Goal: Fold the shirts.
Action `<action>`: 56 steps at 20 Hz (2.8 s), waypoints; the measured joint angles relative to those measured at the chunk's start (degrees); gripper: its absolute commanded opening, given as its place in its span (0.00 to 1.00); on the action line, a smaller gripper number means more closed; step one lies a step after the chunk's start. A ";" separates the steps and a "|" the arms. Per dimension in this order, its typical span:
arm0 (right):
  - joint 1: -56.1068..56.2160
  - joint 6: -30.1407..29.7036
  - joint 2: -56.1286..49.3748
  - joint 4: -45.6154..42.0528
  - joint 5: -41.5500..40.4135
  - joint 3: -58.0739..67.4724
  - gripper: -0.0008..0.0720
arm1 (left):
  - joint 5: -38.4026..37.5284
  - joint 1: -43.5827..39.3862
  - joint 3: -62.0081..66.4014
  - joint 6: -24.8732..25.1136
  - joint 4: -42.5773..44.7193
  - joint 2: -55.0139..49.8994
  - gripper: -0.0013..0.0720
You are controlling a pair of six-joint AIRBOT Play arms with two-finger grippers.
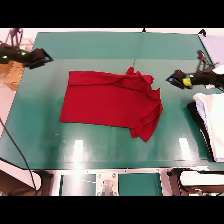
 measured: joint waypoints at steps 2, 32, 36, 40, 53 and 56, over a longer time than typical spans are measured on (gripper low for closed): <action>-2.03 0.04 2.64 -0.35 2.73 -5.73 0.73 | -5.46 2.19 -0.24 -1.75 -0.02 -0.02 0.94; -9.86 -14.73 -0.61 16.26 3.23 -27.56 0.04 | -10.27 3.39 -40.70 -0.48 0.74 2.16 0.83; -9.27 -15.91 -0.59 17.68 3.56 -27.85 0.04 | -8.02 -0.48 -44.48 2.60 -1.92 2.21 0.61; -9.09 -16.28 -0.59 18.23 4.50 -27.89 0.04 | -5.53 -1.97 -45.57 5.73 -2.62 2.05 0.05; -11.06 -16.68 15.19 36.63 20.22 0.83 0.04 | -9.66 -2.34 -13.84 6.58 -15.02 22.43 0.04; -14.75 -16.50 23.37 41.64 16.92 14.25 0.04 | -5.49 -2.34 1.31 6.14 -17.16 33.22 0.05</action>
